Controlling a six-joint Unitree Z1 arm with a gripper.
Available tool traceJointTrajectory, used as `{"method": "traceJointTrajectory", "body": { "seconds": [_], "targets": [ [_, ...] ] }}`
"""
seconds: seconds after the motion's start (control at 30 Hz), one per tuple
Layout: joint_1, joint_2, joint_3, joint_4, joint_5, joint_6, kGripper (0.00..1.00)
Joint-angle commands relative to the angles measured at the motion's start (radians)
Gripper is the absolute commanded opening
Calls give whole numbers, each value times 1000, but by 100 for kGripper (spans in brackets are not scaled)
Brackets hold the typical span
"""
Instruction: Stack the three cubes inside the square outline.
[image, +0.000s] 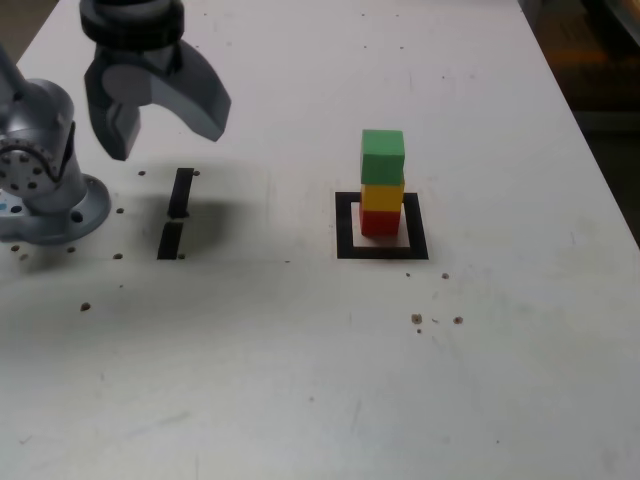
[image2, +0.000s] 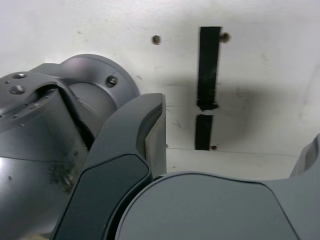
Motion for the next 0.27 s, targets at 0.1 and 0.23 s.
{"method": "traceJointTrajectory", "body": {
  "seconds": [0.1, 0.23],
  "targets": [
    [7, -1, 69, -68, -15, 23, 100],
    [7, 8, 146, -154, -33, 37, 100]
  ]
}}
